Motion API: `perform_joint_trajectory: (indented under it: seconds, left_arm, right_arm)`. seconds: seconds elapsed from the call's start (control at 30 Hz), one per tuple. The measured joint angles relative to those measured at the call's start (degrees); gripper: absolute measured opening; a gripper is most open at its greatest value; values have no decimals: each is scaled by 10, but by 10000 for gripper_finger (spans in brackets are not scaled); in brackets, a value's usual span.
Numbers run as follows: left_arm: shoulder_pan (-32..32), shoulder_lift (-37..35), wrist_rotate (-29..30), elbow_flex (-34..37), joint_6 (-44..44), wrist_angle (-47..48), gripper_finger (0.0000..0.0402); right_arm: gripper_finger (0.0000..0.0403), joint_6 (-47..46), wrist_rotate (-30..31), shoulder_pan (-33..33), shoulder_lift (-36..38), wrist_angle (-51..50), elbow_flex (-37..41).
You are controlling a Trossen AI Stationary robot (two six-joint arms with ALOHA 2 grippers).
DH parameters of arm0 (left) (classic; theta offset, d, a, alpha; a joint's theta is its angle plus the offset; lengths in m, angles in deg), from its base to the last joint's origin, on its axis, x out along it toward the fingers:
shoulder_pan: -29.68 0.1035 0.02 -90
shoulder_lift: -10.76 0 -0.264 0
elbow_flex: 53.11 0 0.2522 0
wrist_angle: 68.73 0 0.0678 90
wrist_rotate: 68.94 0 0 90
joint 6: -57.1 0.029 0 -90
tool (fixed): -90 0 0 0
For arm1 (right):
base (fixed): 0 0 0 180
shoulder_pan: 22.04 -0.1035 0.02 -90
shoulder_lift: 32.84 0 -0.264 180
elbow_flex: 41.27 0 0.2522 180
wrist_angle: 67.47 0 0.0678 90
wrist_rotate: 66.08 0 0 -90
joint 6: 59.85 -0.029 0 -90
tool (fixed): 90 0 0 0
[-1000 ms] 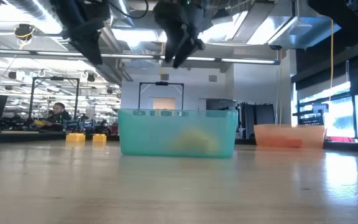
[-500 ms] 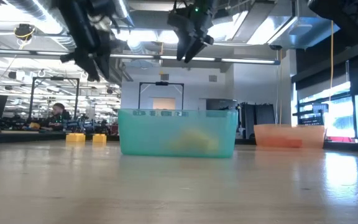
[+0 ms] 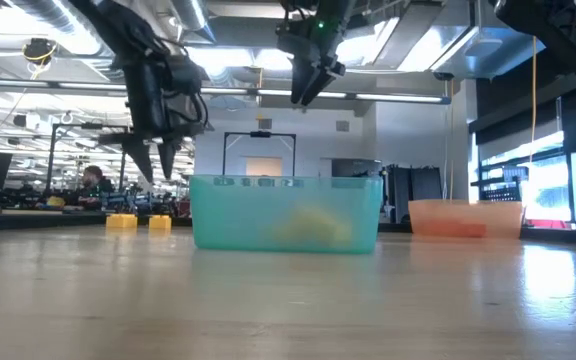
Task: Sort & place blocks by color
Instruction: Put the yellow game piece into the blue bin
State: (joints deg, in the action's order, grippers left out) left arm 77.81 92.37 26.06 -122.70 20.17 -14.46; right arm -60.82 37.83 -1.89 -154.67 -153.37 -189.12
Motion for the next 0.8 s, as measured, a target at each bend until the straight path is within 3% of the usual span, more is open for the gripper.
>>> perform_joint_trajectory:
  seconds: [0.33, 0.8]
  left_arm:
    - [-2, 68, 0, 0, -50, -31, 149]
    - [1, 138, 15, 0, -50, -92, 149]
  right_arm:
    - [205, 2, 0, 3, 0, 1, 0]
    - [205, 2, 0, 3, 0, 4, 0]
